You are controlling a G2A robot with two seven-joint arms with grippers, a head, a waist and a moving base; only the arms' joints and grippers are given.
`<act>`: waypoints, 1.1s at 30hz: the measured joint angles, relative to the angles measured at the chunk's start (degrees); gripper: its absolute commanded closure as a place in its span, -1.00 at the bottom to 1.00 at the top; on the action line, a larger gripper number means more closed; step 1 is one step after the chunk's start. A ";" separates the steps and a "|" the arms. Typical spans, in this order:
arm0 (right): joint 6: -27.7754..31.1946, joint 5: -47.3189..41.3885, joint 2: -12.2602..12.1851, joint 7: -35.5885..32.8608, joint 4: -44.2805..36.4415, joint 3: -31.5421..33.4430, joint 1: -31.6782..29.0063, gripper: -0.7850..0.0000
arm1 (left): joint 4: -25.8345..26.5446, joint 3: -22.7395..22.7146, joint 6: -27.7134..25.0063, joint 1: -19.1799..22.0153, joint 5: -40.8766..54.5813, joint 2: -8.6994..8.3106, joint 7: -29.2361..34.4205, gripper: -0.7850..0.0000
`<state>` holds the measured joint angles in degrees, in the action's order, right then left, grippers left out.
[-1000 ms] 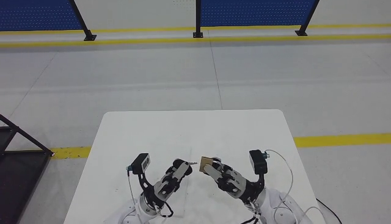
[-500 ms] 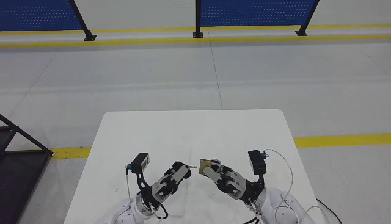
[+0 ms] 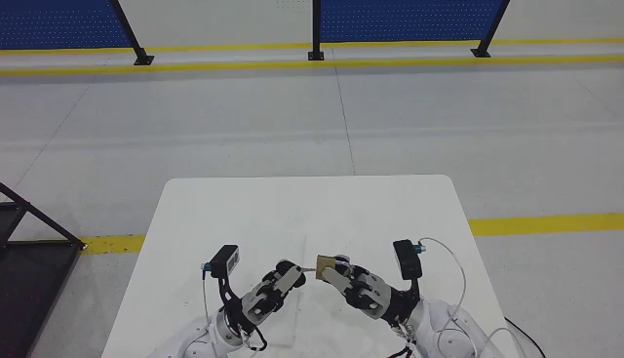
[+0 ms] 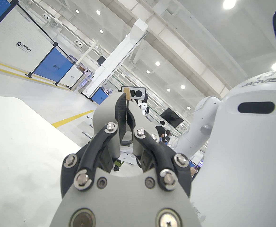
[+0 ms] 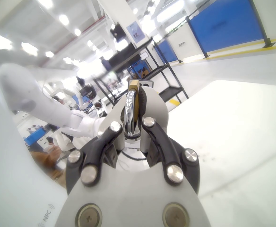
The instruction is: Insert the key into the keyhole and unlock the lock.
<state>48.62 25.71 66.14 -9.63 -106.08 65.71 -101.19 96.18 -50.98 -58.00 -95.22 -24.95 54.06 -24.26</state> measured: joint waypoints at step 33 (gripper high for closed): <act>-1.50 1.49 -0.77 -0.49 -0.20 -1.83 0.84 1.00 | -2.17 3.81 0.00 2.65 -2.69 -0.79 -4.73 0.13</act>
<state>47.12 27.20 65.38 -10.12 -106.28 63.89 -100.36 94.01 -47.16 -58.00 -92.56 -27.65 53.27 -28.98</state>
